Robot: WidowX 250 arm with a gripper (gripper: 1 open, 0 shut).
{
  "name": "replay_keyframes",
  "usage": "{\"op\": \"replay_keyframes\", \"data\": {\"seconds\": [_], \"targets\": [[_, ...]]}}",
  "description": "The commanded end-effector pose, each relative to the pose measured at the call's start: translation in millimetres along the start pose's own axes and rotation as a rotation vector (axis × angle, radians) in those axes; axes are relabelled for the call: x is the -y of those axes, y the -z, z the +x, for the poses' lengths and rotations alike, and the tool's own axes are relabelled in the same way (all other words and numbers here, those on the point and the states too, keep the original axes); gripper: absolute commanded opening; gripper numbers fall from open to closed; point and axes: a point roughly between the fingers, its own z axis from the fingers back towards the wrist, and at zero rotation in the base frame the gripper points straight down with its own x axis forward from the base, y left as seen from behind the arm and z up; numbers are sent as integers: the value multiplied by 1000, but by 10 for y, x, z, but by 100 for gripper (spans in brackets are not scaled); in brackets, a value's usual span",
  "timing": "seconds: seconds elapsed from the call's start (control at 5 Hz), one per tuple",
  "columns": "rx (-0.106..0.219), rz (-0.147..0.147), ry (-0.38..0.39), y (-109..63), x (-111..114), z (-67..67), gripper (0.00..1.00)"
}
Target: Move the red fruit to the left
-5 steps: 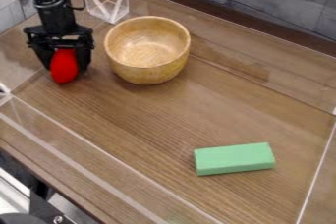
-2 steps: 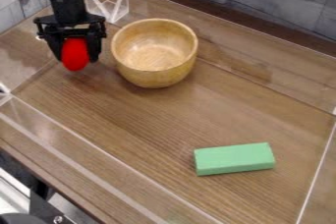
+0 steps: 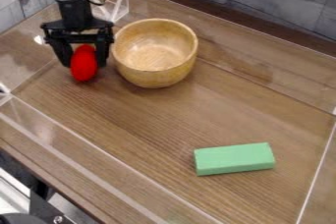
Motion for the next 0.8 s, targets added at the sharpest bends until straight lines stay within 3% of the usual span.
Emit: {"op": "replay_keyframes", "data": {"seconds": [0.0, 0.2, 0.6], "targets": [[69, 4, -42, -240, 41, 44, 100], [72, 2, -86, -263, 49, 34, 100], [80, -11, -41, -560, 83, 12, 100]]}}
